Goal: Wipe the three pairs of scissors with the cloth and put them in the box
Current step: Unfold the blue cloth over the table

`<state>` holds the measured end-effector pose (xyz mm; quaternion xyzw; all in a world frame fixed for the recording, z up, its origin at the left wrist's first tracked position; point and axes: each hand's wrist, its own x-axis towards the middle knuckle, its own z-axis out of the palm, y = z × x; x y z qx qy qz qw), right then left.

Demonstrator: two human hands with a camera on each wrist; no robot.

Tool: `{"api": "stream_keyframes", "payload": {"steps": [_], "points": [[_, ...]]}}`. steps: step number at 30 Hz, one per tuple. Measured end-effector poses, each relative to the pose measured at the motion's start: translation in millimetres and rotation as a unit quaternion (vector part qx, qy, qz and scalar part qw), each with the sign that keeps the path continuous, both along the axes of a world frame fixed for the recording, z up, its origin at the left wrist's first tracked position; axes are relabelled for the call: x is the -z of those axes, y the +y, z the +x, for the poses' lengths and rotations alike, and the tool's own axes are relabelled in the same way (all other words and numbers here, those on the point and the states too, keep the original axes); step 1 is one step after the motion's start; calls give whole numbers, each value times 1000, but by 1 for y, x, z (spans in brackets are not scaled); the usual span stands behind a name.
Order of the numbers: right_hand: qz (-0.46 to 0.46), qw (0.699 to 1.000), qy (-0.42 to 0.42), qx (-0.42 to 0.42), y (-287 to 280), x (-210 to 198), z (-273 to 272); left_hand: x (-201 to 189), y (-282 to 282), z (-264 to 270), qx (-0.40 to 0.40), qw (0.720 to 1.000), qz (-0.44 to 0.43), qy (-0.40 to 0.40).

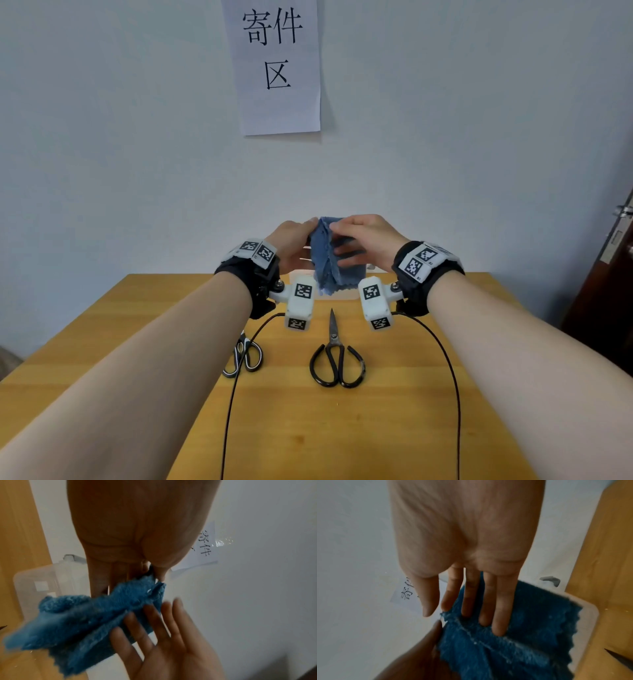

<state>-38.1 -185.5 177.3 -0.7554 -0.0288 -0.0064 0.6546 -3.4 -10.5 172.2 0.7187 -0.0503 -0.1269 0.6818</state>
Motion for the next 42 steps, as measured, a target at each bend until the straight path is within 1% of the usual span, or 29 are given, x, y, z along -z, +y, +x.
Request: {"api": "stream_keyframes", "payload": {"steps": [2,3,5,7,9,11,12,13,15,16,17,19,21,24,26,29,31,33,35,37,40,42], "points": [[-38,999,-12,-6,4,-3,0,-1,-3,0,20,1000,4,-20],[-40,999,-16,-3,4,-4,0,0,-3,-1,23,999,12,-34],[-13,1000,-17,-10,-1,-6,0,4,-1,1,5,998,15,-61],[24,999,-20,-6,-5,-8,-2,8,1,4,-38,997,8,-69],[28,997,-42,55,-9,-8,-3,8,4,7,-74,995,-5,-63],[-20,989,-67,133,-14,-3,3,5,7,8,-91,995,-24,-45],[-42,985,-67,152,-16,0,6,3,9,7,-95,994,-34,-37],[-46,986,-56,151,-18,3,8,1,10,7,-96,994,-47,-33],[-3,992,-41,117,-19,6,8,-2,11,5,-92,993,-61,-30],[18,993,-52,101,-18,7,8,-3,12,4,-86,994,-63,-31],[17,993,-73,94,-18,8,7,-3,12,3,-77,994,-66,-32],[-21,988,-122,96,-17,8,8,-3,13,2,-59,996,-60,-37],[-60,983,-149,90,-15,7,9,-2,15,2,-47,997,-40,-44],[-114,983,-137,42,-9,3,6,-2,16,1,-17,999,-17,-34],[-138,981,-132,31,-5,2,6,-2,17,1,-8,1000,-13,-24],[-151,974,-158,65,-4,4,9,2,20,4,-44,999,-4,-14],[-140,971,-179,74,-5,4,9,4,22,6,-85,996,37,-19],[-110,975,-189,36,-6,3,7,6,26,7,-110,990,92,-17],[-100,976,-193,-2,-4,2,6,7,29,8,-123,984,129,-30],[-109,975,-194,-17,-1,1,7,7,28,9,-102,985,133,-34],[-122,972,-201,-10,3,0,10,5,21,1,-18,993,110,-22],[-128,972,-198,5,5,0,12,4,16,-5,22,995,100,-17]]}}
